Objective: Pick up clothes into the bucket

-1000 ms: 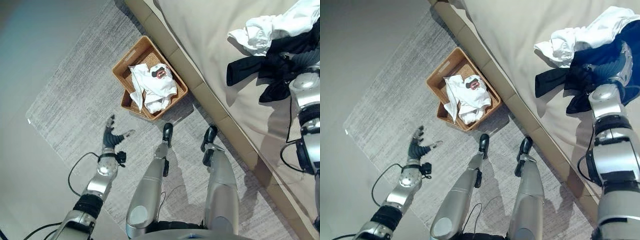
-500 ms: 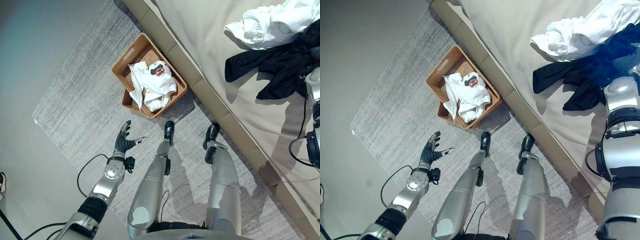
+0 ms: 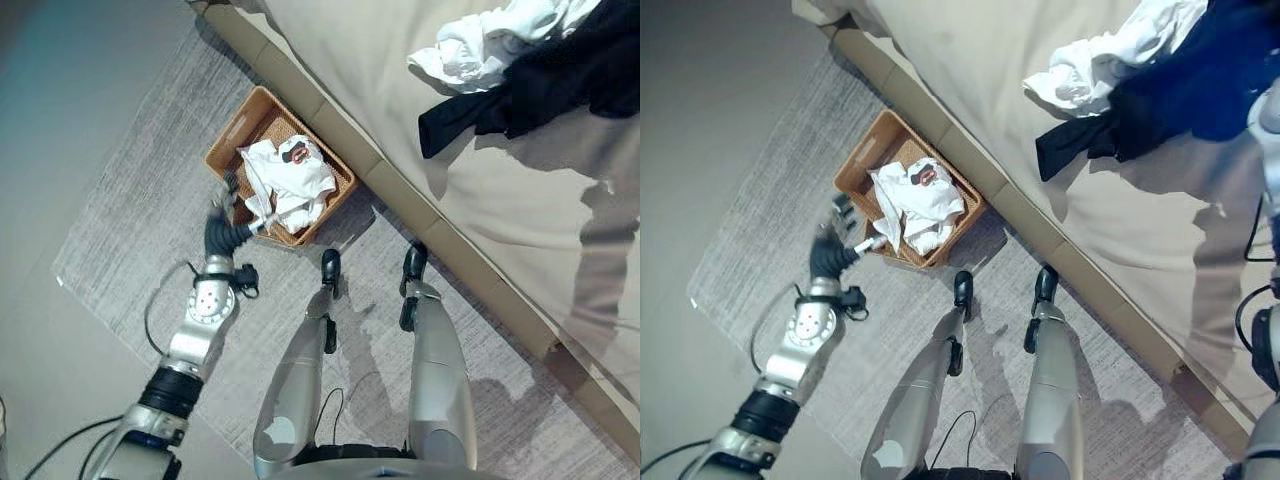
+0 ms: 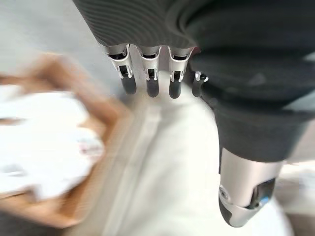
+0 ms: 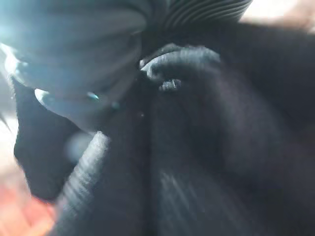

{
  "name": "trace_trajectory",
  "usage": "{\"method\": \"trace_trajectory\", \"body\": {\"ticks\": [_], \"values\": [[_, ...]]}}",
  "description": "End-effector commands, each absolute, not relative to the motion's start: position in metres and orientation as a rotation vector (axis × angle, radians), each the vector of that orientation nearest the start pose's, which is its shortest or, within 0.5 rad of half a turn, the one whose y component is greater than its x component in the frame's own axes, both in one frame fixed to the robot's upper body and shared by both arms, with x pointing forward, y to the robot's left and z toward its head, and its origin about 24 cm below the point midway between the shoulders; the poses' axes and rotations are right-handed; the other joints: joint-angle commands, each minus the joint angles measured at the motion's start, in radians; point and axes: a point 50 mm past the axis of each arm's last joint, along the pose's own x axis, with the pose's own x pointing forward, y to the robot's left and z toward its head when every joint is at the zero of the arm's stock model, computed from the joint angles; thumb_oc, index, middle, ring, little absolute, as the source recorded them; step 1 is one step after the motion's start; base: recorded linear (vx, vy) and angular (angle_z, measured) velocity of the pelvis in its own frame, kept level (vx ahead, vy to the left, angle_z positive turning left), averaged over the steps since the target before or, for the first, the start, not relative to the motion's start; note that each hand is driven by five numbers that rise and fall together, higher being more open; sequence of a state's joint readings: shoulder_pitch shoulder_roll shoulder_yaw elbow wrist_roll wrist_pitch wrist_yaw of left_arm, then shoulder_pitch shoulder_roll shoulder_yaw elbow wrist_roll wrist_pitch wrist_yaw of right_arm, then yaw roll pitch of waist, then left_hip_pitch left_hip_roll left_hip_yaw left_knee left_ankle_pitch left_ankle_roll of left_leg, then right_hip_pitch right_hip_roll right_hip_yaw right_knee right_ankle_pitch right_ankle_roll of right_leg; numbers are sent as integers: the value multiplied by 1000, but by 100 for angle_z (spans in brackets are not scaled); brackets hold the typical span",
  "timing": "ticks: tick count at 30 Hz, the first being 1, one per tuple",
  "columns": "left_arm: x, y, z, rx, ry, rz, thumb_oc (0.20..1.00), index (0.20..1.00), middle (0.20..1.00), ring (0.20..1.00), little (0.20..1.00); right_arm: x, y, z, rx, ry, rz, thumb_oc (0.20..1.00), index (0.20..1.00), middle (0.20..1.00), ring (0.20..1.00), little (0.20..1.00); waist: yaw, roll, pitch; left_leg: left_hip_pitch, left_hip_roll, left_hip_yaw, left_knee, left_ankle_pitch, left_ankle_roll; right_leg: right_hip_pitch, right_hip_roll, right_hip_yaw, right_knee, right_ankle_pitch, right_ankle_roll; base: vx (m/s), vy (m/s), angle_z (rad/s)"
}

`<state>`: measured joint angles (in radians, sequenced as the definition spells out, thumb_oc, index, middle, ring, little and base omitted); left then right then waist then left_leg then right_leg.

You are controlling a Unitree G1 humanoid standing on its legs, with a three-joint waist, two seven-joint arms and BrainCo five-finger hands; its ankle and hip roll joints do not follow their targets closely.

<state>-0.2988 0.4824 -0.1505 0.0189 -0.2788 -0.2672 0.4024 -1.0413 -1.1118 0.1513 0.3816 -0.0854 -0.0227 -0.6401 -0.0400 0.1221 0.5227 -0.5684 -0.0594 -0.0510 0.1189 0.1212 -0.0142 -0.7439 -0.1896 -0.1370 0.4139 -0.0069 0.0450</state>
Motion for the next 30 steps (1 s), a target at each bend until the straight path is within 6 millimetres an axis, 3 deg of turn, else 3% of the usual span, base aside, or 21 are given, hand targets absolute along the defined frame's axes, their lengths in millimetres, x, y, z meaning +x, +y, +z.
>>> {"method": "trace_trajectory", "body": {"ticks": [1, 6, 7, 8, 11, 12, 13, 14, 19, 20, 23, 30], "values": [[282, 203, 193, 133, -756, 213, 1000, 1000, 1000, 1000, 1000, 255, -291, 413, -896, -1244, -1056, 200, 200, 200, 200, 200, -33, -72, -3, 22, 2, -24, 64, -85, -18, 90, 5, 38, -11, -35, 49, -25, 4, -18], [281, 178, 239, 146, -936, 92, 1000, 1000, 1000, 1000, 1000, 231, -242, 389, -815, -1468, -834, 200, 200, 200, 200, 200, -63, -94, -3, 15, 3, -15, 66, -77, -19, 92, 10, 42, -29, -20, 52, -50, 13, -11], [285, 163, 249, 163, -967, 30, 1000, 1000, 1000, 1000, 1000, 234, -227, 374, -730, -1464, -655, 200, 200, 200, 200, 200, -74, -106, -3, 13, 5, -10, 73, -82, -19, 92, 14, 43, -30, -21, 52, -43, 5, -5], [285, 163, 250, 165, -969, 28, 1000, 1000, 1000, 1000, 1000, 233, -227, 374, -729, -1463, -656, 200, 200, 200, 200, 200, -72, -107, -3, 7, 4, -10, 72, -74, -18, 88, 14, 43, -34, -12, 52, -41, -4, -5], [289, 145, 264, 291, -1017, -44, 1000, 1000, 1000, 1000, 1000, 234, -207, 355, -659, -1428, -387, 200, 200, 200, 200, 200, -85, -123, -3, -1, 9, -3, 83, -81, -19, 87, 17, 47, -40, -11, 54, -18, -3, -8], [290, 144, 265, 291, -1018, -45, 1000, 1000, 1000, 1000, 1000, 233, -208, 355, -658, -1427, -386, 200, 200, 200, 200, 200, -84, -123, -3, -2, 9, -3, 84, -81, -19, 87, 17, 47, -40, -11, 54, -8, -9, -9], [293, 133, 274, 354, -1047, -92, 1000, 1000, 1000, 1000, 1000, 233, -194, 347, -635, -1402, -204, 200, 200, 200, 200, 200, -90, -131, -3, -11, 11, -2, 89, -78, -20, 85, 19, 49, -46, -6, 56, -25, -3, -6], [294, 126, 278, 391, -1057, -123, 1000, 1000, 1000, 1000, 1000, 234, -190, 345, -616, -1384, -130, 200, 200, 200, 200, 200, -92, -133, -3, -14, 12, -2, 91, -77, -20, 85, 19, 49, -49, -3, 56, -24, -3, -5], [306, 102, 280, 452, -1030, -225, 1000, 1000, 1000, 1000, 1000, 232, -169, 342, -556, -1357, 113, 200, 200, 200, 200, 200, -101, -141, -3, -25, 16, 1, 96, -73, -22, 81, 22, 50, -63, 10, 59, -7, 3, -1], [312, 86, 280, 485, -1011, -295, 1000, 1000, 1000, 1000, 1000, 228, -153, 344, -546, -1361, 257, 200, 200, 200, 200, 200, -103, -145, -3, -24, 18, 1, 94, -68, -23, 84, 23, 50, -69, 16, 60, 0, 0, 0], [314, 76, 279, 482, -990, -351, 1000, 1000, 1000, 1000, 1000, 226, -146, 345, -535, -1353, 324, 200, 200, 200, 200, 200, -103, -146, -3, -26, 19, 1, 92, -65, -24, 84, 23, 49, -74, 18, 60, 0, 0, 0], [320, 40, 269, 470, -925, -461, 1000, 1000, 1000, 1000, 1000, 215, -107, 342, -488, -1342, 623, 200, 200, 200, 200, 200, -98, -154, -3, -28, 18, 0, 97, -61, -25, 84, 21, 48, -74, 20, 60, 0, 0, 0]]}}
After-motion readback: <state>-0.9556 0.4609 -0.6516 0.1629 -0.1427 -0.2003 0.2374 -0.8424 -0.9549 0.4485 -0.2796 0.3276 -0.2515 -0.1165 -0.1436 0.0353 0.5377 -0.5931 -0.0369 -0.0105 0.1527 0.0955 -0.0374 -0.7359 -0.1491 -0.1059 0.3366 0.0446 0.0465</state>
